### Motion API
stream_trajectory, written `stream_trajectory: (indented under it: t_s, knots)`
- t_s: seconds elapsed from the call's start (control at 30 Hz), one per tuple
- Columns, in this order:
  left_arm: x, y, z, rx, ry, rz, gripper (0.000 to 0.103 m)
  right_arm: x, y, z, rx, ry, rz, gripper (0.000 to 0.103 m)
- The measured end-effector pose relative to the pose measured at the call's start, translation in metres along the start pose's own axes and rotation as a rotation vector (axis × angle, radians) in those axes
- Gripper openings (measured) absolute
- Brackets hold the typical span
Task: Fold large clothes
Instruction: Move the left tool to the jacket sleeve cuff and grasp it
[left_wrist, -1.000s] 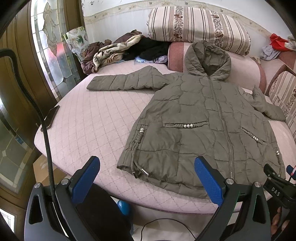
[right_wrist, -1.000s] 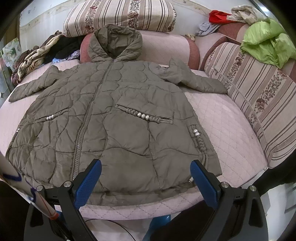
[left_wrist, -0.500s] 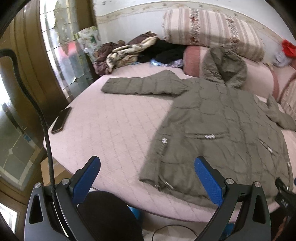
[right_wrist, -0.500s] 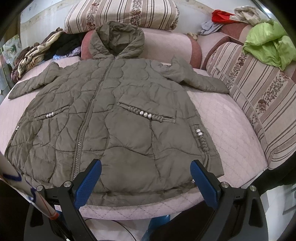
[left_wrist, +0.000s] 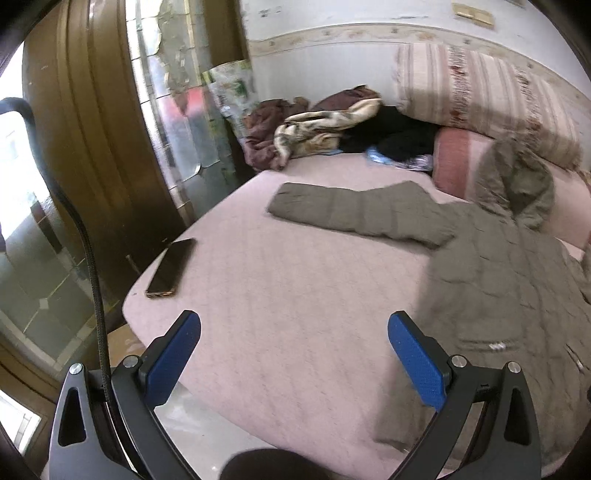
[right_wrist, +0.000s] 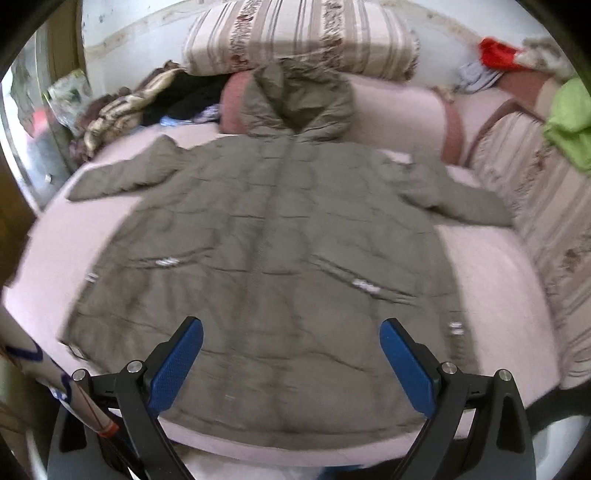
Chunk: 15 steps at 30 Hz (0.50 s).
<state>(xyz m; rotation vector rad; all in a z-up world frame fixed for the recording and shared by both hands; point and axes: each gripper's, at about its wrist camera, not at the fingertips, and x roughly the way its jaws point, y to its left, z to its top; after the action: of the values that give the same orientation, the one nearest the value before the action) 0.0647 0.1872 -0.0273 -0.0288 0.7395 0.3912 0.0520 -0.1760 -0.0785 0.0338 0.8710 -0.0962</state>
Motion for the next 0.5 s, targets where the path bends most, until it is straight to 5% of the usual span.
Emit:
stream_trajectory:
  t_s: [0.27,0.5]
  knots:
    - [0.057,0.048,0.024,-0.106,0.096,0.007,0.102,0.015,0.055,-0.003,-0.140,-0.034,-0.034,0.094]
    - [0.127,0.080,0.056,-0.252,0.171,-0.022,0.102,0.029,0.054,-0.001,-0.104,-0.046,-0.007,0.088]
